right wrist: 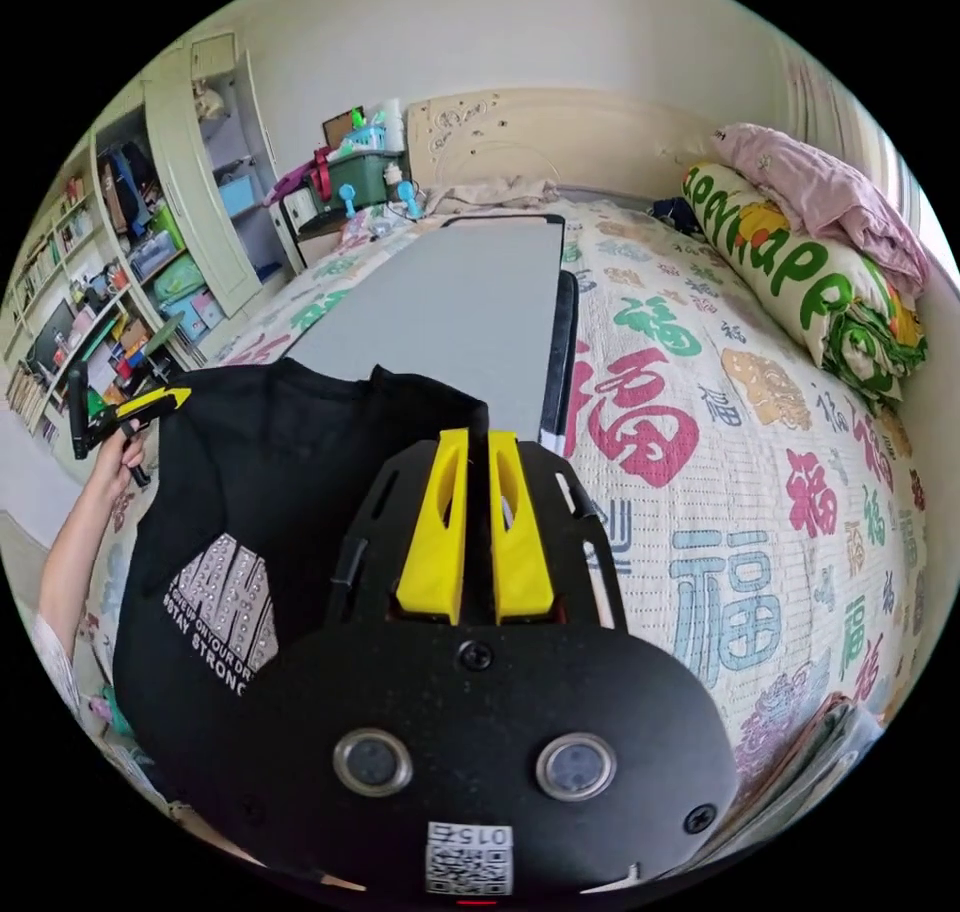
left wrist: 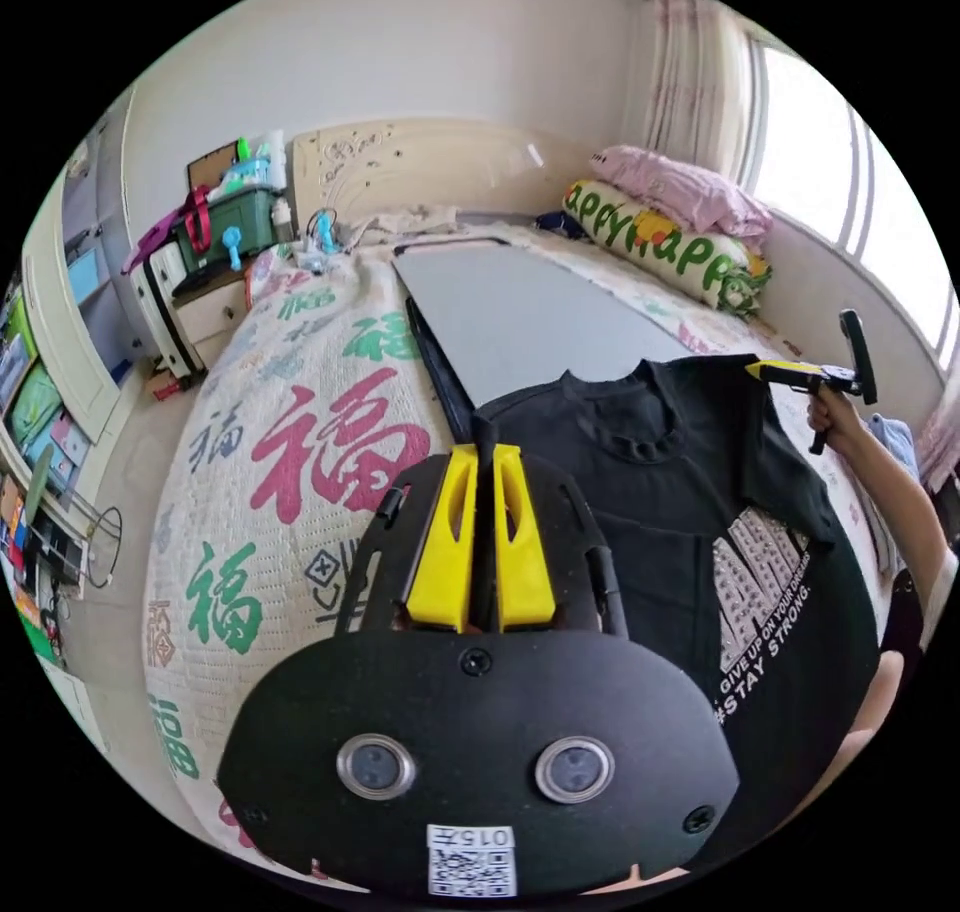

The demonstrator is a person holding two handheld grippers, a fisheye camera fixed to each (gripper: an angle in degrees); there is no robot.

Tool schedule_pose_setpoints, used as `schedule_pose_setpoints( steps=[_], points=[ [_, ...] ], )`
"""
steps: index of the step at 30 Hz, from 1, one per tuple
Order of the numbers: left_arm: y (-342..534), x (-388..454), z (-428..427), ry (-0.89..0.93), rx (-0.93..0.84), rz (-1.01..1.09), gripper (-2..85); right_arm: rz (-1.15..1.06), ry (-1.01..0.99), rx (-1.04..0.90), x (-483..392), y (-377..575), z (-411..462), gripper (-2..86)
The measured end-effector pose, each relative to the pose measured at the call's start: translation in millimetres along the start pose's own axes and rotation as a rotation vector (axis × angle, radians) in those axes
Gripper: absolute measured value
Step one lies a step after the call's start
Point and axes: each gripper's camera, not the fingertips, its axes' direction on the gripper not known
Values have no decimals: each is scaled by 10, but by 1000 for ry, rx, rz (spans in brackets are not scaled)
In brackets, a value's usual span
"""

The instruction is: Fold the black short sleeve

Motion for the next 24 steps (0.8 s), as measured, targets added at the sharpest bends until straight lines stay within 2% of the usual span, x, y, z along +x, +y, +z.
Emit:
schedule_pose_setpoints(
  steps=[5,7,12,16,18,24],
  points=[
    [524,554,-1236,108,204,133,13,-34,-119,145,-379,-170,-1380,42],
    [1031,904,-1946,166,265,215,14,-70,-202,205,-658,-22,-2170,43],
    [2525,1684,-3051,250,210,345,16,-236,-286,187,-1380,712,-3489,44],
    [3832,2259,-3335,273,41,278,15,-221,-327,-11,-1896,1465,-3847,44],
    [4149,2523,-3477,290,20,280,14,-202,-354,-72,-2099,1593,-3914,43],
    [4300,3282,-4150,177,43,304,21,-217,-300,-89,-2940,1053,-4398,47]
  ],
)
